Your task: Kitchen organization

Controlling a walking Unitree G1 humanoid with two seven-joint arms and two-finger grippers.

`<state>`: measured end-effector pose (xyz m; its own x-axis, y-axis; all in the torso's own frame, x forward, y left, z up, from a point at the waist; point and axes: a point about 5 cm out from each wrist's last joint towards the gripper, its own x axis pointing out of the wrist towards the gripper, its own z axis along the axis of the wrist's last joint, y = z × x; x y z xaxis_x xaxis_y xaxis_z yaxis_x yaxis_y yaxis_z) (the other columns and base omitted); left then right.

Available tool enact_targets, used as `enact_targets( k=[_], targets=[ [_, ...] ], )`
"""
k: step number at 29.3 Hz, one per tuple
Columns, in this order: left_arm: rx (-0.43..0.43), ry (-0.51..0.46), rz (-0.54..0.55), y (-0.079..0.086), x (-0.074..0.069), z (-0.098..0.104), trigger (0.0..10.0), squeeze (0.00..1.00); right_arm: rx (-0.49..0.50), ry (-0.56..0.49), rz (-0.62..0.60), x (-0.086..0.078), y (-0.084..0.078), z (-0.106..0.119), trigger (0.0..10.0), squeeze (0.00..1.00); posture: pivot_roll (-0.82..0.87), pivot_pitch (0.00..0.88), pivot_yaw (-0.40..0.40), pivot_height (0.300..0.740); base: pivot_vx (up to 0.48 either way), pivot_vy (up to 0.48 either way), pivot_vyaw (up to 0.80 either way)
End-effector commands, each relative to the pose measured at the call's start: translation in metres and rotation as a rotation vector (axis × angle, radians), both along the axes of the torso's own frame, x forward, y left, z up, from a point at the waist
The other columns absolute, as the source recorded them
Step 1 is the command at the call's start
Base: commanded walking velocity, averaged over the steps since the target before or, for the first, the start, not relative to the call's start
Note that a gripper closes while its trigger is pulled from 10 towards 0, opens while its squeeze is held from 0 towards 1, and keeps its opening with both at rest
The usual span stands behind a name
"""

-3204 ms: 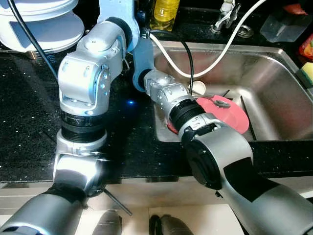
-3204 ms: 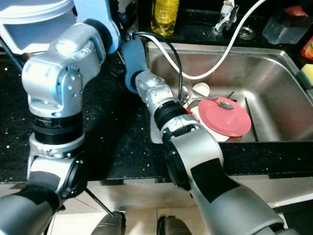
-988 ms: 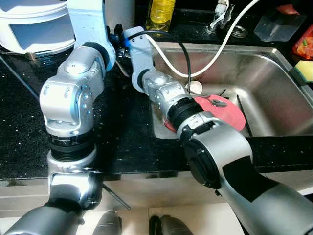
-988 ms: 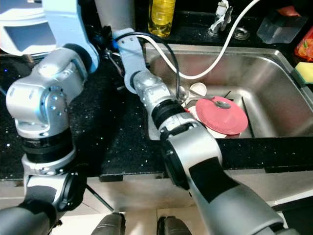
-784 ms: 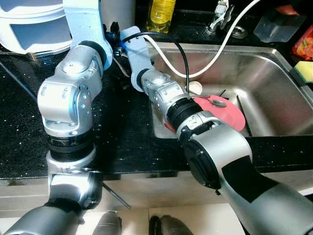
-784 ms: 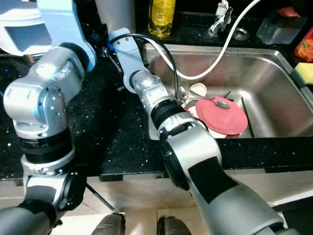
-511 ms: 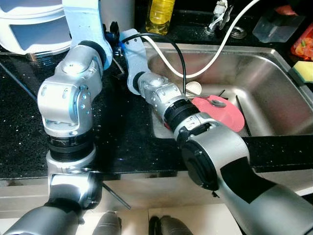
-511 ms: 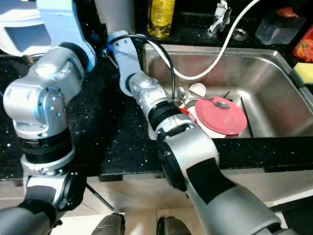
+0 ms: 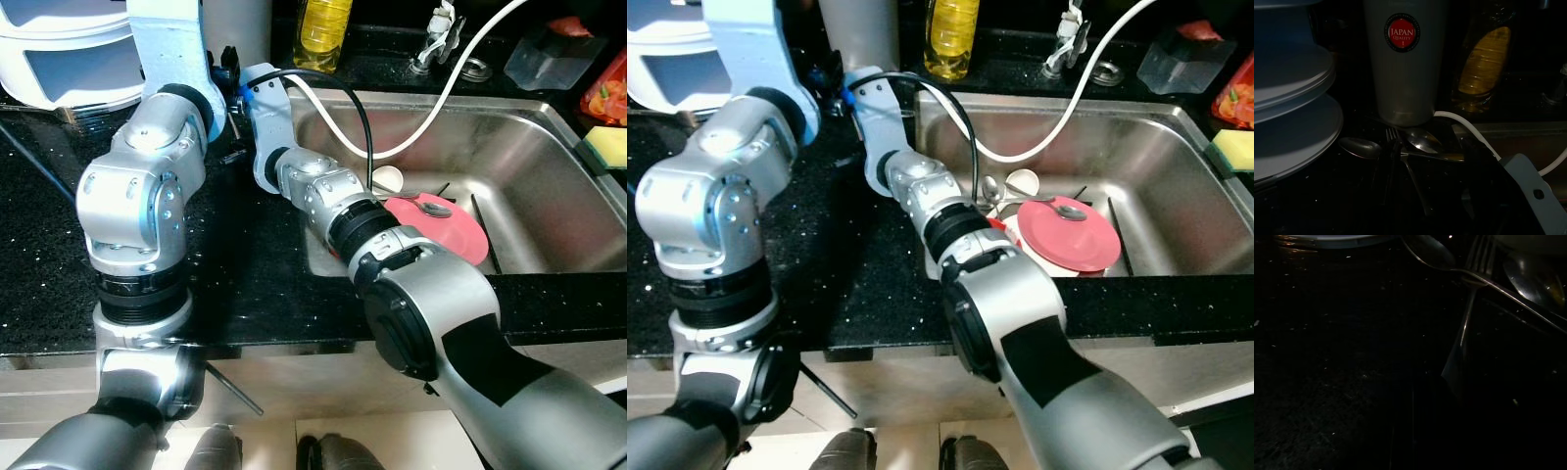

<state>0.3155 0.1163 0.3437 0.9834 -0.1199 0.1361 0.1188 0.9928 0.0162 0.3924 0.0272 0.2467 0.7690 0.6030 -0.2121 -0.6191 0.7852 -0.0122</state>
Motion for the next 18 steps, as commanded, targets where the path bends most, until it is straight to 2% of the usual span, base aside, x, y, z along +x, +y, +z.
enact_targets(
  k=[1, 2, 5, 6, 7, 8, 9, 10, 14, 16, 18],
  targets=[
    [0.022, 0.011, -0.058, -0.011, -0.002, -0.003, 10.0, 0.0, -0.004, 0.072, 0.03, -0.004, 0.004, -0.011, 0.0, 0.0, 0.28, 0.084, -0.07, 0.74, 0.0, 0.0, 0.0],
    [0.022, 0.011, -0.058, -0.011, -0.002, -0.003, 10.0, 0.0, -0.004, 0.072, 0.03, -0.004, 0.004, -0.011, 0.0, 0.0, 0.28, 0.084, -0.07, 0.74, 0.0, 0.0, 0.0],
    [0.02, 0.013, -0.055, -0.01, -0.003, -0.004, 10.0, 0.0, 0.091, -0.018, 0.067, 0.001, 0.001, 0.026, 0.0, 0.0, 0.28, 0.093, -0.066, 0.74, 0.0, 0.0, 0.0],
    [0.018, 0.013, -0.054, -0.01, -0.003, -0.004, 10.0, 0.0, 0.159, -0.067, 0.078, 0.005, -0.006, 0.047, 0.0, 0.0, 0.28, 0.093, -0.065, 0.74, 0.0, 0.0, 0.0],
    [0.018, 0.013, -0.054, -0.01, -0.003, -0.004, 10.0, 0.0, 0.159, -0.067, 0.078, 0.005, -0.006, 0.047, 0.0, 0.0, 0.28, 0.093, -0.065, 0.74, 0.0, 0.0, 0.0],
    [0.017, 0.013, -0.054, -0.009, -0.004, -0.004, 10.0, 0.0, 0.175, -0.095, 0.088, 0.005, -0.009, 0.055, 2.9, 0.0, 0.27, 0.096, -0.058, 0.74, 0.0, 0.0, 0.0],
    [0.017, 0.013, -0.054, -0.009, -0.004, -0.004, 10.0, 0.0, 0.175, -0.095, 0.088, 0.005, -0.009, 0.055, 2.9, 0.0, 0.27, 0.096, -0.058, 0.74, 0.0, 0.0, 0.0],
    [0.016, 0.013, -0.054, -0.009, -0.004, -0.004, 10.0, 0.0, 0.198, -0.111, 0.102, 0.006, -0.011, 0.062, 10.0, 0.0, 0.27, 0.096, -0.055, 0.74, 0.0, 0.0, 0.0],
    [0.015, 0.016, -0.068, -0.01, -0.002, -0.004, 10.0, 0.0, 0.28, -0.214, 0.106, 0.011, -0.042, 0.097, 10.0, 0.0, 0.26, 0.091, -0.034, 0.74, 0.0, 0.0, 0.0],
    [0.015, 0.016, -0.072, -0.01, -0.001, -0.004, 10.0, 0.0, 0.278, -0.234, 0.101, 0.012, -0.048, 0.1, 10.0, 0.0, 0.24, 0.089, -0.026, 0.74, 0.0, 0.0, 0.0],
    [0.015, 0.017, -0.084, -0.012, 0.0, -0.004, 10.0, 0.0, 0.225, -0.251, 0.041, 0.017, -0.06, 0.094, 10.0, 0.0, 0.23, 0.084, -0.014, 0.74, 0.0, 0.0, 0.0]
  ],
)
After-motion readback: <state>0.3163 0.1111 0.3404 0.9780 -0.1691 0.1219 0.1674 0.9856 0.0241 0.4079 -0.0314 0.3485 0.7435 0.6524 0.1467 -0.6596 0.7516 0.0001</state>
